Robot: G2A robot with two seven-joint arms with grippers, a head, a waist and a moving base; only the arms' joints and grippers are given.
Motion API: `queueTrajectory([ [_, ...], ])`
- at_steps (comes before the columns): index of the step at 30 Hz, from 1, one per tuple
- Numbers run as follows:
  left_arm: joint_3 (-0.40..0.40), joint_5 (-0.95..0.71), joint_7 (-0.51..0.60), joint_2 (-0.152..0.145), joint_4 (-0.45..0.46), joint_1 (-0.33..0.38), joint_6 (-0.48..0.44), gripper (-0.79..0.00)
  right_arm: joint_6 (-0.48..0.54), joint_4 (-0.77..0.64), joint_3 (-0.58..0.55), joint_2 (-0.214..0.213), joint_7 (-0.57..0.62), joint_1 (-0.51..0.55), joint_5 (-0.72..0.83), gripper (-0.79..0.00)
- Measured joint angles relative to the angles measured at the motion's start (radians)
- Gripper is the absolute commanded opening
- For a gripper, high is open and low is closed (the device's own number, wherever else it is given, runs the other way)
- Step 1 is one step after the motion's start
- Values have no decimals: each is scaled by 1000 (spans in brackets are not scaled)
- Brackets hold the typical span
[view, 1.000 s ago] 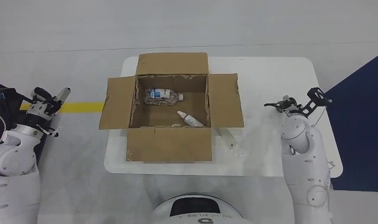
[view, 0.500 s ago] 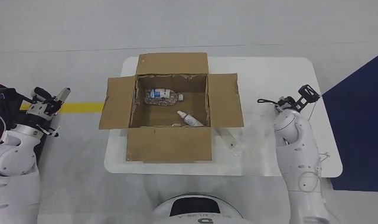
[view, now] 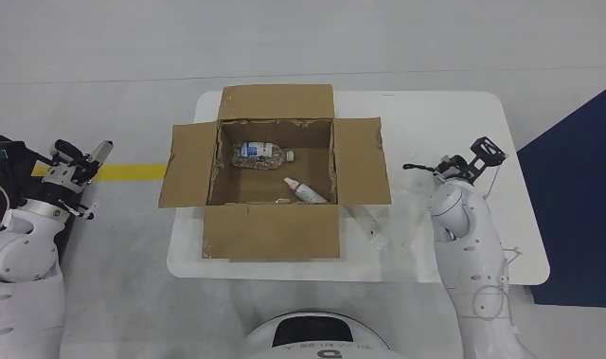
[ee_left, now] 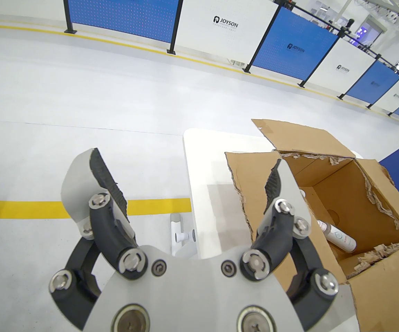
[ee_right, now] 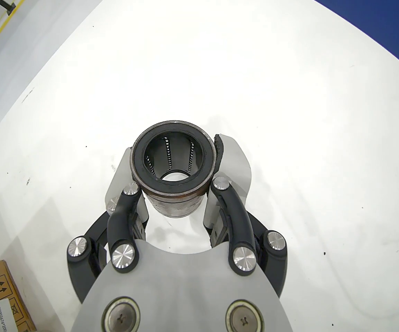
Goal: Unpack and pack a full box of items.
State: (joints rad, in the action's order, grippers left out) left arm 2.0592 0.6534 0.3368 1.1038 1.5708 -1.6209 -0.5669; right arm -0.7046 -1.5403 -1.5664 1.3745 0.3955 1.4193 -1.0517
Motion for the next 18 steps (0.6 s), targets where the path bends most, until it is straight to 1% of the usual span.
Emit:
queueTrajectory([
  [5,0,0,0,0,0,0,0,0,-4,1,14,3,8,1,-8,-496],
  [8,0,0,0,0,0,0,0,0,-3,12,19,4,8,-3,-8,-480],
  [13,0,0,0,0,0,0,0,0,14,18,24,7,-1,0,2,-397],
  [14,0,0,0,0,0,0,0,0,16,19,24,7,-3,2,4,-228],
  [15,0,0,0,0,0,0,0,0,16,19,24,8,-5,4,5,-166],
  [16,0,0,0,0,0,0,0,0,17,19,24,8,-6,5,6,-65],
  [17,0,0,0,0,0,0,0,0,18,17,25,9,-7,7,7,0],
  [18,0,0,0,0,0,0,0,0,17,15,26,9,-9,10,6,0],
])
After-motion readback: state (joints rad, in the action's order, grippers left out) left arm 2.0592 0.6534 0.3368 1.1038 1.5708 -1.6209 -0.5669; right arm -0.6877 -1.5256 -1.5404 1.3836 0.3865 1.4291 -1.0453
